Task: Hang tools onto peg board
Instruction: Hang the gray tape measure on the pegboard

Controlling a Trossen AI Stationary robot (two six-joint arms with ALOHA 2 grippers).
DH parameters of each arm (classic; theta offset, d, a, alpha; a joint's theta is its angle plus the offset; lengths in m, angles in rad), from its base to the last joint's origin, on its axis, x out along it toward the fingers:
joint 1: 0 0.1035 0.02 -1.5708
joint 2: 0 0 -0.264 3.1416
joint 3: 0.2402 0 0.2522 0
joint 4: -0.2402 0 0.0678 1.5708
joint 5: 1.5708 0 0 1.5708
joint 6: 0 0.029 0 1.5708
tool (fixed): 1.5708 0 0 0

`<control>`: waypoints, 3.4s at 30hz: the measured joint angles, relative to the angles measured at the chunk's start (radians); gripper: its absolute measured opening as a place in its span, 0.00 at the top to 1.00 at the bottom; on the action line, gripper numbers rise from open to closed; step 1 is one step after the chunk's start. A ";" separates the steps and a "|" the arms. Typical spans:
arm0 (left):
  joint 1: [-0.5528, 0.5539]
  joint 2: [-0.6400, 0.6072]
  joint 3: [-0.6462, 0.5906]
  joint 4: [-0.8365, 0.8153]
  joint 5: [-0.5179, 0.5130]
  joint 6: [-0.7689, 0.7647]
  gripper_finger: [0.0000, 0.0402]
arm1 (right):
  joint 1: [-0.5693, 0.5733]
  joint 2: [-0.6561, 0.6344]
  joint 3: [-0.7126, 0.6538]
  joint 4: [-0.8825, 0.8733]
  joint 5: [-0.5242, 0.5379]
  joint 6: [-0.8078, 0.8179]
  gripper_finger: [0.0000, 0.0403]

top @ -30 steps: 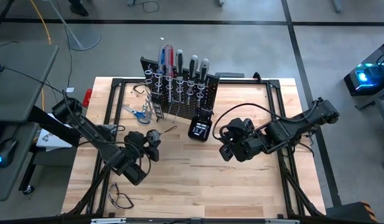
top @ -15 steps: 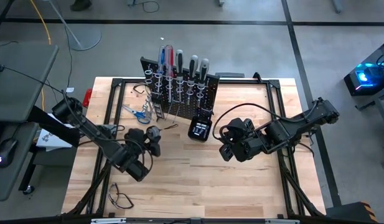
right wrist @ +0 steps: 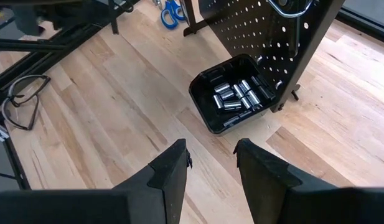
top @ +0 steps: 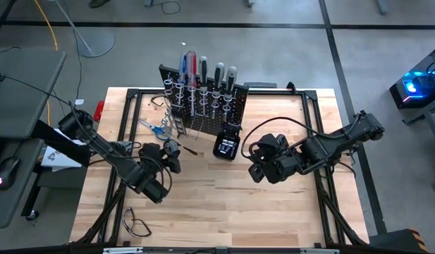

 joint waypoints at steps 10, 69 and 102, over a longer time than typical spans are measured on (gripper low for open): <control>0.022 -0.079 0.000 0.047 -0.114 0.043 0.42 | -0.005 0.000 0.000 -0.004 0.001 0.000 0.67; -0.232 -0.095 0.001 0.899 -0.030 0.174 0.42 | 0.077 0.358 0.000 1.219 -0.145 -0.560 0.99; -0.254 -0.015 0.001 1.432 -0.047 0.571 0.43 | 0.037 0.316 0.000 1.335 -0.315 -0.784 1.00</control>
